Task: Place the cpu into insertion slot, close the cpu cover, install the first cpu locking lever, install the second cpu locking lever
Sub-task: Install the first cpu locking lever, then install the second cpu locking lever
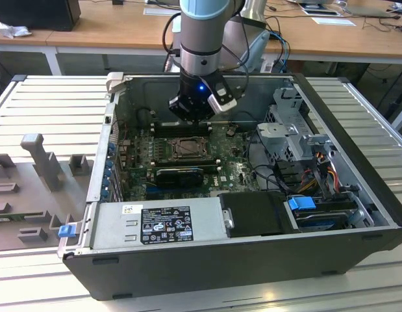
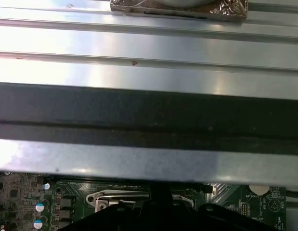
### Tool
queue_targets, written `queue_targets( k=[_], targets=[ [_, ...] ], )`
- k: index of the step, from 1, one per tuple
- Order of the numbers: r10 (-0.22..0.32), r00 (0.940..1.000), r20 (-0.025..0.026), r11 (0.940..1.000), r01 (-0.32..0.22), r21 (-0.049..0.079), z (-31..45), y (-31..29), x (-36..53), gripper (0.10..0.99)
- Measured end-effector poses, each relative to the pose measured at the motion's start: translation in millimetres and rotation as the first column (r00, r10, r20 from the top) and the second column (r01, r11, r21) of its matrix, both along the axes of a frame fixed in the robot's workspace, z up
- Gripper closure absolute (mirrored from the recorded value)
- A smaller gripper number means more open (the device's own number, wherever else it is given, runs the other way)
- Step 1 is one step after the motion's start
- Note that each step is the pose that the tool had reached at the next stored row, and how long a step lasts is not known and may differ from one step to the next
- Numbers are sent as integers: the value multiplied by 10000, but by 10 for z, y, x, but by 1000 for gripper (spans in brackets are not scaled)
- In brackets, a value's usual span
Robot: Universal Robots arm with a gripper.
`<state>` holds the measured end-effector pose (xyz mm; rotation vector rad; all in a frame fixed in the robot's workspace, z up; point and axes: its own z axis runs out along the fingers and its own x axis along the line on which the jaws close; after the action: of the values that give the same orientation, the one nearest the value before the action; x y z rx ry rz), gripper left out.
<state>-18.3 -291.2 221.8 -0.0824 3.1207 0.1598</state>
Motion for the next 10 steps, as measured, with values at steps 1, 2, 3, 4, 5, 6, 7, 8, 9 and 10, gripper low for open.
queue_targets(
  k=[1,2,3,4,5,6,7,8,9,10],
  targets=[
    [0,10000,0,10000,0,0,0,-6,0,980],
    [0,10000,-1,10000,0,-1,0,-10,0,980],
    [0,10000,0,10000,0,0,0,-18,0,980],
    [-1,10000,0,10000,1,1,0,-21,0,980],
    [0,10000,-1,10000,0,-1,0,-25,0,980],
    [0,10000,0,10000,0,-1,0,-47,0,980],
    [0,10000,0,10000,0,0,0,-63,0,980],
    [1,10000,-1,10000,-1,-1,0,-75,0,980],
    [0,10000,0,10000,0,1,0,-81,0,980],
    [-1,10000,0,10000,1,0,0,-86,0,980]
  ],
)
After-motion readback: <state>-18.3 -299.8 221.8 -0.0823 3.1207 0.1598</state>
